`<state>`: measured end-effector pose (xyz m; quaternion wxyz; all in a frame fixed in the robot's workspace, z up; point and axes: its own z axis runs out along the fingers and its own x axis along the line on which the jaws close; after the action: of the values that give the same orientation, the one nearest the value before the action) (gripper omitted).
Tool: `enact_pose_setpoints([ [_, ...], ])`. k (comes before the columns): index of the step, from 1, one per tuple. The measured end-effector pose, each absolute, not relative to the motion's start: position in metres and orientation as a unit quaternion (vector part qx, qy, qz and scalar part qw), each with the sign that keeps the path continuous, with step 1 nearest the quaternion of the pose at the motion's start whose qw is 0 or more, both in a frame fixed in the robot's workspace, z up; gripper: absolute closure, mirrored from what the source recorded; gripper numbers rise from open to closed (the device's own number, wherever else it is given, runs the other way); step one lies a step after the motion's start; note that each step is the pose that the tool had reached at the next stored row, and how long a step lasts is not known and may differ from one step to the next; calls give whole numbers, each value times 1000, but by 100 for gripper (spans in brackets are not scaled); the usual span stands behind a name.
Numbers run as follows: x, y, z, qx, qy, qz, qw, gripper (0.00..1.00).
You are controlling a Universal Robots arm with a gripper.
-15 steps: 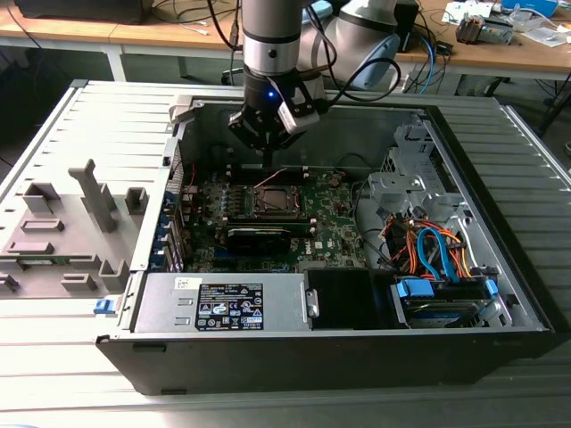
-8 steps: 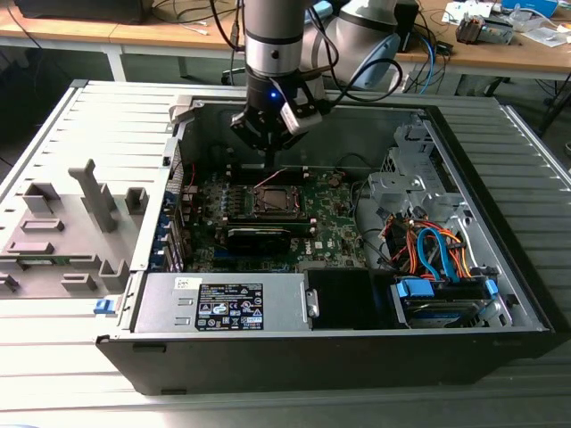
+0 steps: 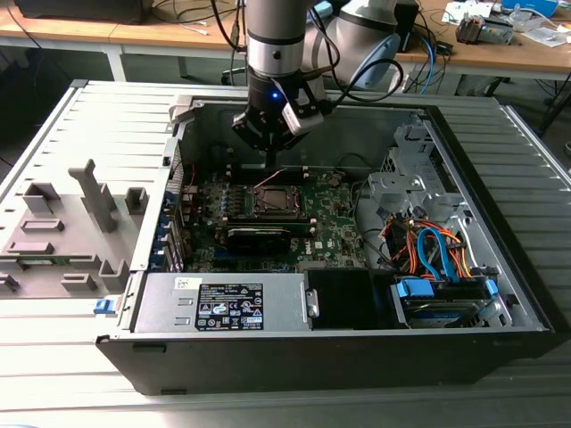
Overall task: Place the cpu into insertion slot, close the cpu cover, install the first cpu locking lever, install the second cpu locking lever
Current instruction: 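Install the first cpu locking lever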
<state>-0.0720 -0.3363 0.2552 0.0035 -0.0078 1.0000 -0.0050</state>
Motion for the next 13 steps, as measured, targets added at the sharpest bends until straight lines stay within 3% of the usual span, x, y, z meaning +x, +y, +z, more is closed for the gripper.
enact_pose_setpoints([
  [13, -70, -336, 255, -8, 1000, -6, 3, 89],
])
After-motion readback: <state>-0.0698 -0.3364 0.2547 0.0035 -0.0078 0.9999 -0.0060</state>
